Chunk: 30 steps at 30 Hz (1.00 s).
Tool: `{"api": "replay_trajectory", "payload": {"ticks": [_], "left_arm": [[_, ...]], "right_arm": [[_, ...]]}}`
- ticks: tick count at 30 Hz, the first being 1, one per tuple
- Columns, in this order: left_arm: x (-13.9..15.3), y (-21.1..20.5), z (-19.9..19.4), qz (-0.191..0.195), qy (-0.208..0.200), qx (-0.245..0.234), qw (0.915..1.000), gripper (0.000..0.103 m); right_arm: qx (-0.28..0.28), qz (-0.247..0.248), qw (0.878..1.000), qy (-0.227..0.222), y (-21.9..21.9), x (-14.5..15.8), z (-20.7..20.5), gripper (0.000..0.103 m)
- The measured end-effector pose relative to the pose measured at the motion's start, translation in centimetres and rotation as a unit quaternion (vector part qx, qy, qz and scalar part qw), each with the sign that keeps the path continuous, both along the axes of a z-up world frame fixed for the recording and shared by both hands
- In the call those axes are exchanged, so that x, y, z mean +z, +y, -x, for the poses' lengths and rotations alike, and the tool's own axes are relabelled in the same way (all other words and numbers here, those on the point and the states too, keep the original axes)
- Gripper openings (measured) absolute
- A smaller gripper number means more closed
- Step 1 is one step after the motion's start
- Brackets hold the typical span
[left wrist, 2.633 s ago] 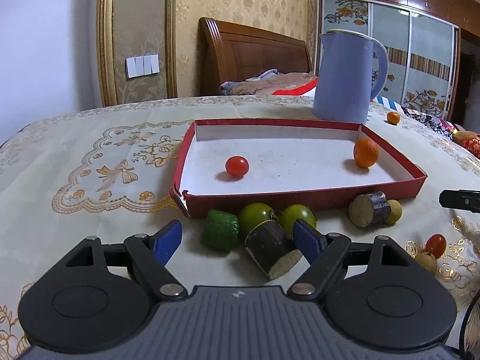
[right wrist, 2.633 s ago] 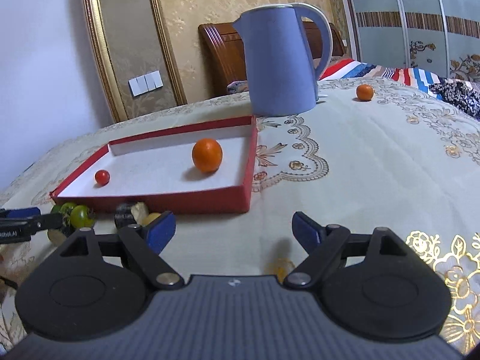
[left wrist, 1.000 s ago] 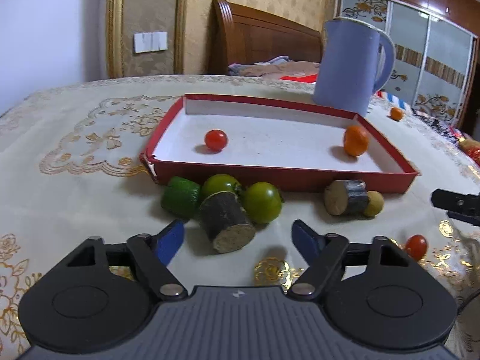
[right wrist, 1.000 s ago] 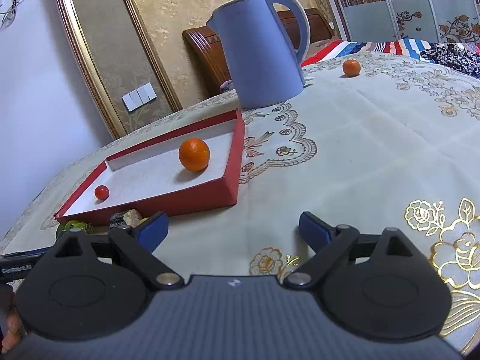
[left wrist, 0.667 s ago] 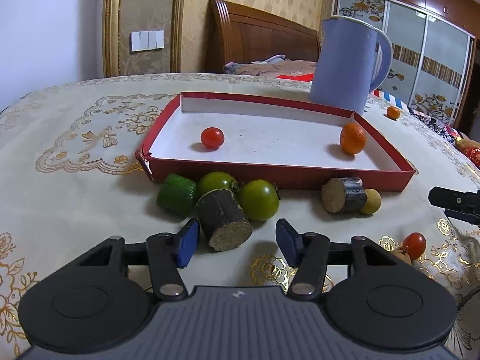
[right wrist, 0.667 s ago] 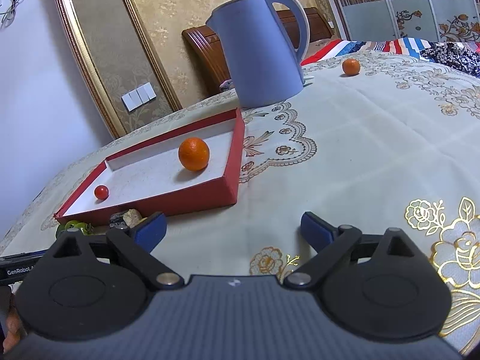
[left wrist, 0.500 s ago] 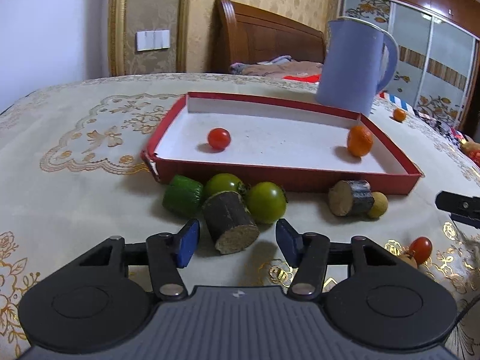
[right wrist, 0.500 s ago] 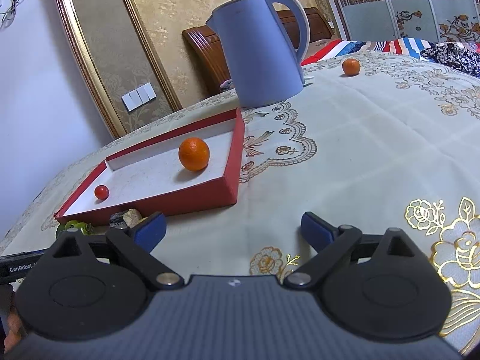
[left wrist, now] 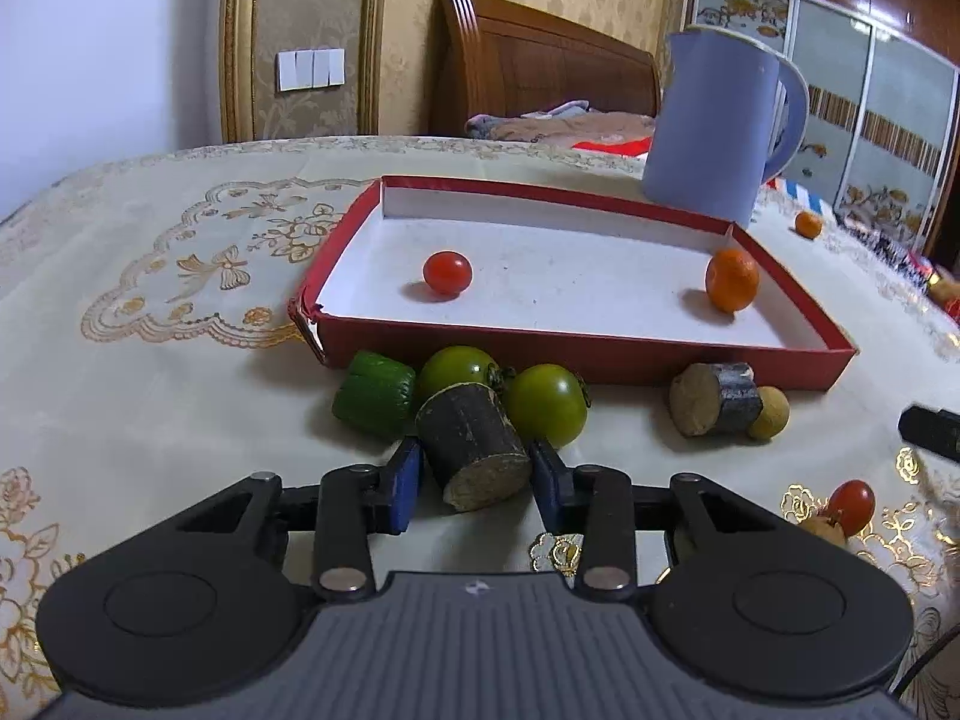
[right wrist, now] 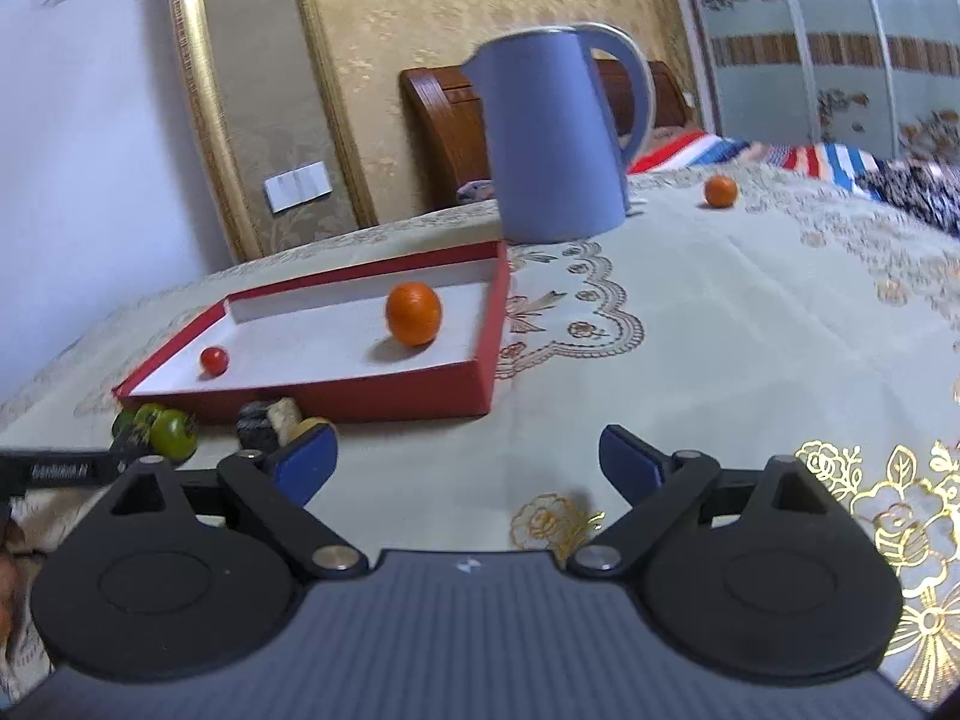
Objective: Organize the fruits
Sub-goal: 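Close the left gripper around the dark cylindrical log piece, then close the right gripper on a red tomato while the left holds the log piece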
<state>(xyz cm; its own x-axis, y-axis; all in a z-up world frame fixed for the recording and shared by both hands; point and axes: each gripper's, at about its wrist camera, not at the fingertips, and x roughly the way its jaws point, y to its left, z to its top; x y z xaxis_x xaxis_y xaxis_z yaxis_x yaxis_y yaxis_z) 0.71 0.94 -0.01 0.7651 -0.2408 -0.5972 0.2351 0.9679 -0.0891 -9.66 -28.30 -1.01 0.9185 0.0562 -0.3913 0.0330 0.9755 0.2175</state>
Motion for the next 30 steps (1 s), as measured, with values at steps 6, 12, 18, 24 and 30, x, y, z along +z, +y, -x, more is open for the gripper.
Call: {"api": "replay_trajectory", "payload": {"ticks": [6, 12, 18, 24, 30], "left_arm": [[-0.1, -0.2, 0.3, -0.008, -0.006, -0.004, 0.9999, 0.038], [0.1, -0.3, 0.0, -0.008, -0.001, -0.002, 1.0, 0.038], [-0.1, 0.5, 0.4, 0.008, -0.006, -0.007, 0.9999, 0.037], [-0.1, 0.5, 0.3, 0.006, -0.006, -0.007, 0.9999, 0.037], [-0.1, 0.6, 0.2, 0.012, -0.005, -0.007, 0.9999, 0.037]], "right_arm": [[0.038, 0.036, 0.998, 0.02, 1.5, 0.2, 0.5, 0.066], [0.061, 0.056, 0.996, 0.019, 2.9, 0.2, 0.8, 0.066], [0.093, 0.078, 0.992, 0.027, 4.5, 0.1, 1.1, 0.066], [0.111, 0.089, 0.989, 0.042, 5.6, -0.2, 0.0, 0.058], [0.116, 0.098, 0.987, 0.057, 6.2, -0.4, -1.3, 0.042]]}}
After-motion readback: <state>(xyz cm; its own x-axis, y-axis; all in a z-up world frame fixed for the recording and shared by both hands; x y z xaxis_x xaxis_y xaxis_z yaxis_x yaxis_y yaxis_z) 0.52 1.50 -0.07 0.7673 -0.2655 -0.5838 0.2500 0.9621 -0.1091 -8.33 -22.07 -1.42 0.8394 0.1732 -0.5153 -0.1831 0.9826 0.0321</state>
